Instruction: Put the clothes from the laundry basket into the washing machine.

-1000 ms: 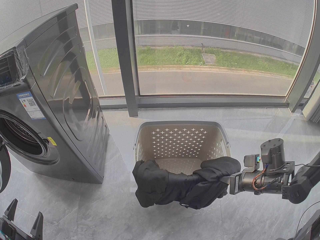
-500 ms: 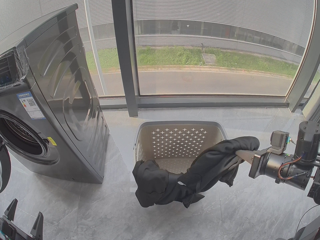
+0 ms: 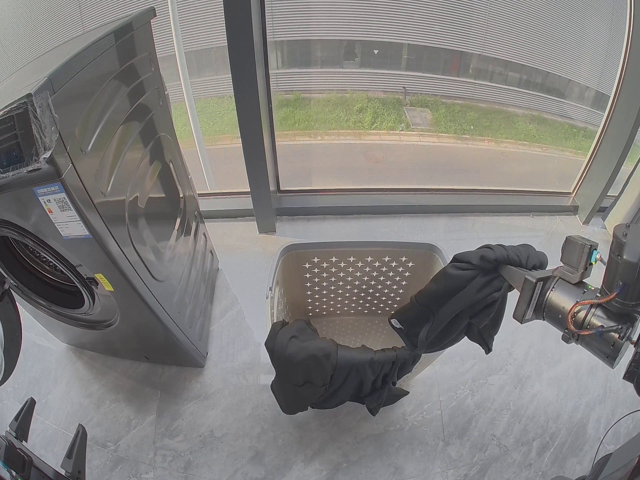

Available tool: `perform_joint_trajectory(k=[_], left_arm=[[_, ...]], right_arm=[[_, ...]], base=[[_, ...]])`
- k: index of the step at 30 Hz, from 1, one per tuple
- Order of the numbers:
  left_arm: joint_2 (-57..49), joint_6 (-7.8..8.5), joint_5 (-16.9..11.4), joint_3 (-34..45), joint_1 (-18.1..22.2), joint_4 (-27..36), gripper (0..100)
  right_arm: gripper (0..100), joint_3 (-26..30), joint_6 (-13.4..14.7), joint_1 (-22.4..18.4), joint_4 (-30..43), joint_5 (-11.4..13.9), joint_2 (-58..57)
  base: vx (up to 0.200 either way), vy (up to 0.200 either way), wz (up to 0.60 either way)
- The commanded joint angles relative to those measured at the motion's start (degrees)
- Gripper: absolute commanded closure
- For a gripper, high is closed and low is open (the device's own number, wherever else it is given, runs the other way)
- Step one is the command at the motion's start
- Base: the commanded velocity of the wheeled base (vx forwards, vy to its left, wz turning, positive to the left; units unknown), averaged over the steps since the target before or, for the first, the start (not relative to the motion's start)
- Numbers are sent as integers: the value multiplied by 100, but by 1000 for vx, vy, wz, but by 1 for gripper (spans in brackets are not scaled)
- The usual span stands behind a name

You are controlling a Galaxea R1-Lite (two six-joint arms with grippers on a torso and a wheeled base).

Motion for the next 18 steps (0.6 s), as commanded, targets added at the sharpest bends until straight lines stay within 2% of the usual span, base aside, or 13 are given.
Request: perform_joint_trajectory(k=[1,3,12,18], left_arm=[[-101,-20,5,84,0,0,0],[-101,-29,14,84,0,0,0],[-101,-2,14,84,-8,0,0],[-101,-108,23,84,-8,0,0]], right_arm=[[100,24,-27,55,-3,-12,-22],[100,59,-36,73,-3,-3,-13],[100,121,-18,275,-3,23,-22],[100,130,-9,284,-3,23,-31]], base=[[-200,0,0],[-200,0,0],[0,0,0],[0,200,0]])
